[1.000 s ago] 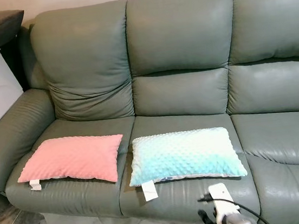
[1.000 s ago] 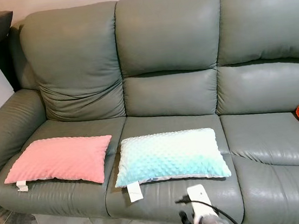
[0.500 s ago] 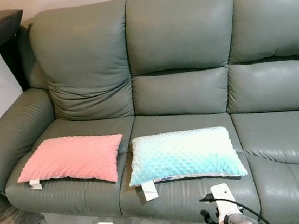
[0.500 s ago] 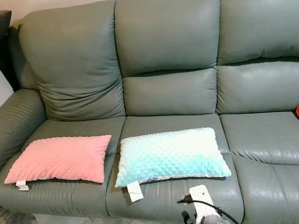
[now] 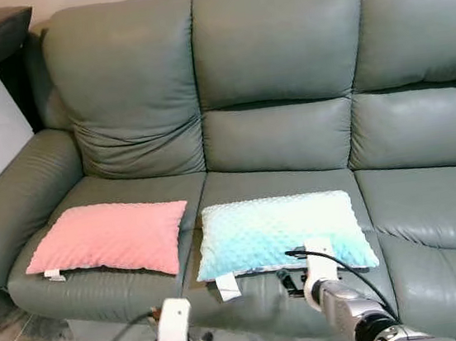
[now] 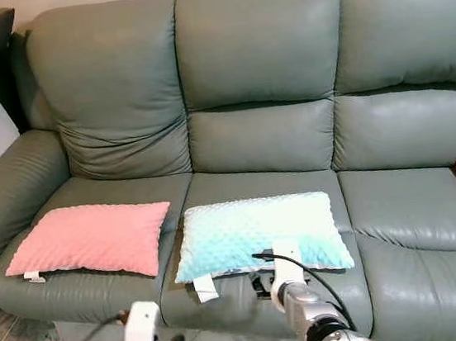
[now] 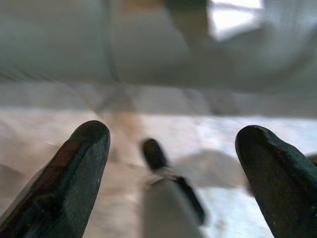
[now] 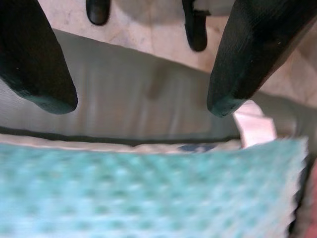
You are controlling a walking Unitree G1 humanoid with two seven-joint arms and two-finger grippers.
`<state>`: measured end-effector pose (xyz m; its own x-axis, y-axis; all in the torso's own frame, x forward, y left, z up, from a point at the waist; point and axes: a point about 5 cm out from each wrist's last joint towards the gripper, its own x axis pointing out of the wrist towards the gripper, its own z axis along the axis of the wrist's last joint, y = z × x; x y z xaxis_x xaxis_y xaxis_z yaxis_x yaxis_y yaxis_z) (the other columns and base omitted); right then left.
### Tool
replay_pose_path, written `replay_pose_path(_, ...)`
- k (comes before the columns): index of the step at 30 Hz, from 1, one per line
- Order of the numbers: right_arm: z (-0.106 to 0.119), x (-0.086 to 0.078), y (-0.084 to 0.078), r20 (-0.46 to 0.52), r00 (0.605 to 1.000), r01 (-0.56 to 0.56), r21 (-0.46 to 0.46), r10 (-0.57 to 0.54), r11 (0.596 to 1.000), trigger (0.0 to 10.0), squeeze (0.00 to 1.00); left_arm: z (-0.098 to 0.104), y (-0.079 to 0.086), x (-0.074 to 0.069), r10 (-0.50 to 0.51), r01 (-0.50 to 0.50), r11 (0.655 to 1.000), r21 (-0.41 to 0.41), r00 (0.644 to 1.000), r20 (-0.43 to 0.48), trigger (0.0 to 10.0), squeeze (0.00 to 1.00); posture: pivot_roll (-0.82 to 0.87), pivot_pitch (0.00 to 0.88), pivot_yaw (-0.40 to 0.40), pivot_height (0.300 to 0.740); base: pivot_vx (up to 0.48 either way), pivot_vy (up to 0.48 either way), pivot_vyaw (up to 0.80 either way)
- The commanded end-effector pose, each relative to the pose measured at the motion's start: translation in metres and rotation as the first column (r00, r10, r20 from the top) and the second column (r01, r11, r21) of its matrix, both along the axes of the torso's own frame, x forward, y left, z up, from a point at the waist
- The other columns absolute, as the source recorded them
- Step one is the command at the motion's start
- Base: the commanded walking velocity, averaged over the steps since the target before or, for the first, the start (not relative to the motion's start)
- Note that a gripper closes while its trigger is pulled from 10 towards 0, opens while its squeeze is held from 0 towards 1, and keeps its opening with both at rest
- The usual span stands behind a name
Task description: Move the pillow to the sofa
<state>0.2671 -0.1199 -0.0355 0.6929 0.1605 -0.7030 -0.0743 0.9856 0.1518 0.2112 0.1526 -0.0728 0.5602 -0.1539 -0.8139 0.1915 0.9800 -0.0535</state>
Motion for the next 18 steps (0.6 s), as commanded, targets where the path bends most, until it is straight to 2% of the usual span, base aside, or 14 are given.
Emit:
replay_pose_path(1, -0.004, -0.006, 0.011, -0.035, 0.998, -0.049, 0.001, 0.049, 0.999, 10.0, 0.0, -0.005, 0.005, -0.008, -0.03, 0.031, 0.999, 0.032, 0.999, -0.038, 10.0, 0.0, -0.22, 0.0, 0.096, 0.74, 0.0, 0.0, 0.0)
replay_pose_path(2, -0.005, -0.007, 0.013, -0.043, 0.998, -0.054, 0.003, 0.055, 0.999, 10.0, 0.0, -0.006, 0.007, -0.01, -0.033, 0.035, 0.998, 0.047, 0.998, -0.049, 10.0, 0.0, -0.22, 0.0, 0.096, 0.74, 0.0, 0.0, 0.0)
replay_pose_path(3, -0.022, -0.031, -0.004, -0.073, 0.996, -0.04, 0.01, 0.041, 0.999, 10.0, 0.0, -0.007, 0.011, -0.013, -0.024, 0.028, 0.998, 0.064, 0.998, -0.063, 10.0, 0.0, -0.21, 0.0, 0.094, 0.74, 0.0, 0.0, 0.0)
replay_pose_path(4, -0.022, -0.031, -0.004, -0.073, 0.996, -0.04, 0.01, 0.041, 0.999, 10.0, 0.0, -0.007, 0.011, -0.013, -0.024, 0.028, 0.998, 0.064, 0.998, -0.063, 10.0, 0.0, -0.21, 0.0, 0.094, 0.74, 0.0, 0.0, 0.0)
replay_pose_path(5, -0.041, -0.067, -0.033, -0.108, 0.994, -0.008, 0.012, 0.009, 1.0, 10.0, 0.0, -0.007, 0.017, -0.014, -0.007, 0.013, 0.997, 0.077, 0.997, -0.071, 10.0, 0.0, -0.21, 0.0, 0.094, 0.74, 0.0, 0.0, 0.0)
replay_pose_path(6, -0.045, -0.075, -0.04, -0.117, 0.993, 0.003, 0.01, -0.001, 1.0, 10.0, 0.0, -0.007, 0.02, -0.015, -0.002, 0.009, 0.996, 0.086, 0.997, -0.075, 10.0, 0.0, -0.21, 0.0, 0.094, 0.74, 0.0, 0.0, 0.0)
replay_pose_path(8, -0.046, -0.077, -0.043, -0.122, 0.993, 0.007, 0.008, -0.005, 1.0, 10.0, 0.0, -0.008, 0.024, -0.016, -0.017, 0.026, 0.994, 0.104, 0.996, -0.082, 10.0, 0.0, -0.21, 0.0, 0.096, 0.74, 0.0, 0.0, 0.0)
replay_pose_path(12, -0.046, -0.077, -0.042, -0.135, 0.991, -0.026, -0.005, 0.025, 1.0, 10.0, 0.0, -0.008, 0.031, -0.017, -0.036, 0.049, 0.989, 0.139, 0.995, -0.098, 10.0, 0.0, -0.21, 0.0, 0.096, 0.74, 0.0, 0.464, 0.0)
replay_pose_path(18, -0.043, -0.072, -0.035, -0.114, 0.992, -0.054, 0.005, 0.054, 0.999, 10.0, 0.0, -0.009, 0.028, -0.019, -0.064, 0.079, 0.986, 0.147, 0.993, -0.102, 10.0, 0.0, -0.21, 0.0, 0.096, 0.74, 0.0, 0.472, 0.0)
